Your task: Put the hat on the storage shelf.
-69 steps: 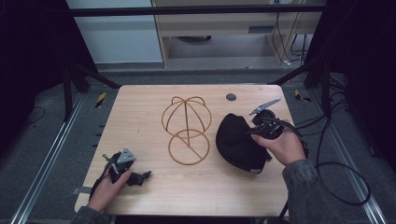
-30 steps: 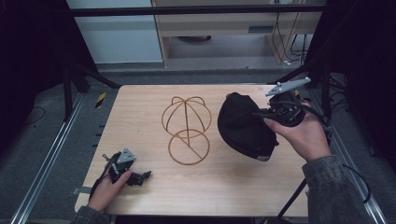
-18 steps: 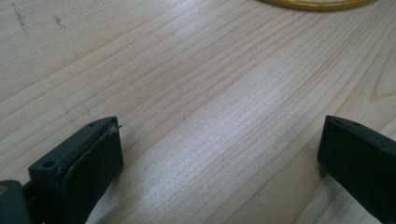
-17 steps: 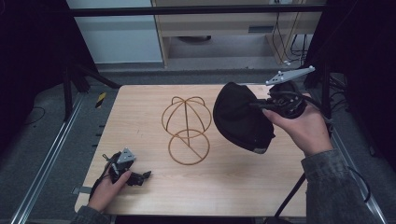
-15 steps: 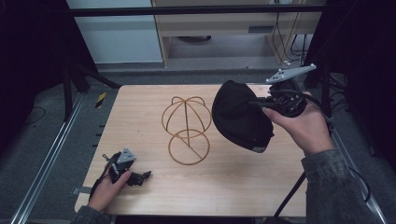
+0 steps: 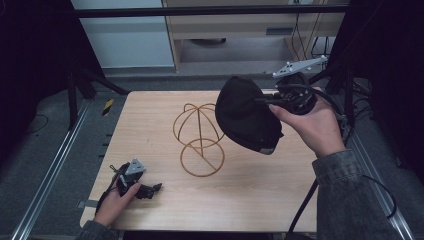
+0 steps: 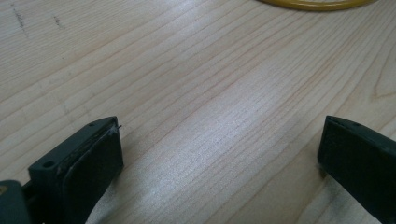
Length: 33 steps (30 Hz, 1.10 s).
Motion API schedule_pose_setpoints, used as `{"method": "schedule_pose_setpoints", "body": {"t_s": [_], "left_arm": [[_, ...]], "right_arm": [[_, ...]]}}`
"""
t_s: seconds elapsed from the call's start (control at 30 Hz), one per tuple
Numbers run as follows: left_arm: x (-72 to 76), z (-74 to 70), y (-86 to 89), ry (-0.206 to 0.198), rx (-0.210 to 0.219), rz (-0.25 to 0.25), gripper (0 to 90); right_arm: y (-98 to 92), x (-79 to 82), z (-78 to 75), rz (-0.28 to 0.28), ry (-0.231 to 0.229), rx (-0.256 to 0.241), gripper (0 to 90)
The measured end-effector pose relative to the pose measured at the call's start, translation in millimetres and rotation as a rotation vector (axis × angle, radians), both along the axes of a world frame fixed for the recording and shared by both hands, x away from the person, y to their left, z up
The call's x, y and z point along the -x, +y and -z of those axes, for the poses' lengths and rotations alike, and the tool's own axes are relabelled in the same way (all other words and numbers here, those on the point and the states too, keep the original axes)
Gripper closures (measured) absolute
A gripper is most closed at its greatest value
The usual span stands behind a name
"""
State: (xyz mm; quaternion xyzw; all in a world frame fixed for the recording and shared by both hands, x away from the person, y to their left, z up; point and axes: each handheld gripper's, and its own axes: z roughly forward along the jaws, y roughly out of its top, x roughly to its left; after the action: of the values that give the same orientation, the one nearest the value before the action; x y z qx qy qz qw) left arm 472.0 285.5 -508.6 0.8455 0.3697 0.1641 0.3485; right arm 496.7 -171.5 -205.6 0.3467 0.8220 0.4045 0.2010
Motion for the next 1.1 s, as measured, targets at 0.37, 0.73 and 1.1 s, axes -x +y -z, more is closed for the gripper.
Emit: {"method": "schedule_pose_setpoints", "body": {"t_s": [0.37, 0.73, 1.1], "left_arm": [[-0.5, 0.0, 0.1, 0.0, -0.001, 0.003, 0.0], [-1.6, -0.2, 0.1, 0.001, -0.003, 0.007, 0.0], [-1.8, -0.2, 0.1, 0.0, -0.004, 0.006, 0.0]], "right_arm": [[18.3, -7.5, -7.8, -0.022, 0.005, -0.016, 77.5], [49.1, -12.2, -25.3, -0.033, -0.001, 0.001, 77.5], [67.6, -26.3, -37.0, -0.04, 0.001, 0.007, 77.5]]}}
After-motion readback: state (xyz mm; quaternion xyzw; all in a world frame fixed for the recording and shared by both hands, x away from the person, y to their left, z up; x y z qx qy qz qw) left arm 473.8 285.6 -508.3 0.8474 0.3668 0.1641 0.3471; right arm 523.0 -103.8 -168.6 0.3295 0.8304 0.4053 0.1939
